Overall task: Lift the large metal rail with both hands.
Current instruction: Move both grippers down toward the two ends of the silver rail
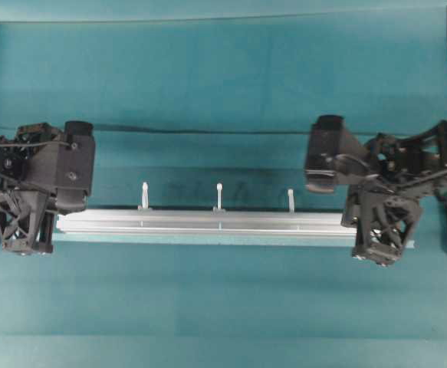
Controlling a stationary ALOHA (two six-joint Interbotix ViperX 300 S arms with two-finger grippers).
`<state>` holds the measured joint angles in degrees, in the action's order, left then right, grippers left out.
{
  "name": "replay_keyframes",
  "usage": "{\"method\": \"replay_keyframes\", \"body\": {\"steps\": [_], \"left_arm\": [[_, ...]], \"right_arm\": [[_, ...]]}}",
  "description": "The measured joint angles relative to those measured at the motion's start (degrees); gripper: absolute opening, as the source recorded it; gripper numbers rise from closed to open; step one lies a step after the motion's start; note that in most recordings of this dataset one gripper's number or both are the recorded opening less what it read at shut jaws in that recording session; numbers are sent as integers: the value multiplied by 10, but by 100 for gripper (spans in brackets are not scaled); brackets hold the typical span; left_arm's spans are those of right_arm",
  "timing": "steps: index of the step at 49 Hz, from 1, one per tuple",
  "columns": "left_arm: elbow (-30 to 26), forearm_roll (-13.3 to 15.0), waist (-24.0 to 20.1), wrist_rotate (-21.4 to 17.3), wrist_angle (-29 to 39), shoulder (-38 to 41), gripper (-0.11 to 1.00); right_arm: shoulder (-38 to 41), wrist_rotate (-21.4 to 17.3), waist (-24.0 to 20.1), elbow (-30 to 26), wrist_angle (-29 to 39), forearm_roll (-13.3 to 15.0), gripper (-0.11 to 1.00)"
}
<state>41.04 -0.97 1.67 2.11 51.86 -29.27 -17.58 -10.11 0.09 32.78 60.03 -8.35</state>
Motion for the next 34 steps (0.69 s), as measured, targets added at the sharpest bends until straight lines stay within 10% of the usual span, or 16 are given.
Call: {"method": "replay_keyframes", "body": {"steps": [17,26,34], "left_arm": [[4,-1,8,-1,5,1,-2],[14,-1,9,6,1,1,8],[25,-1,8,17,-17,1,47]], "right_arm": [[33,10,-2,-4,3,1,16],[34,57,-4,-4,-18,2,65],[40,83,-11,5,-40,23,96]]}}
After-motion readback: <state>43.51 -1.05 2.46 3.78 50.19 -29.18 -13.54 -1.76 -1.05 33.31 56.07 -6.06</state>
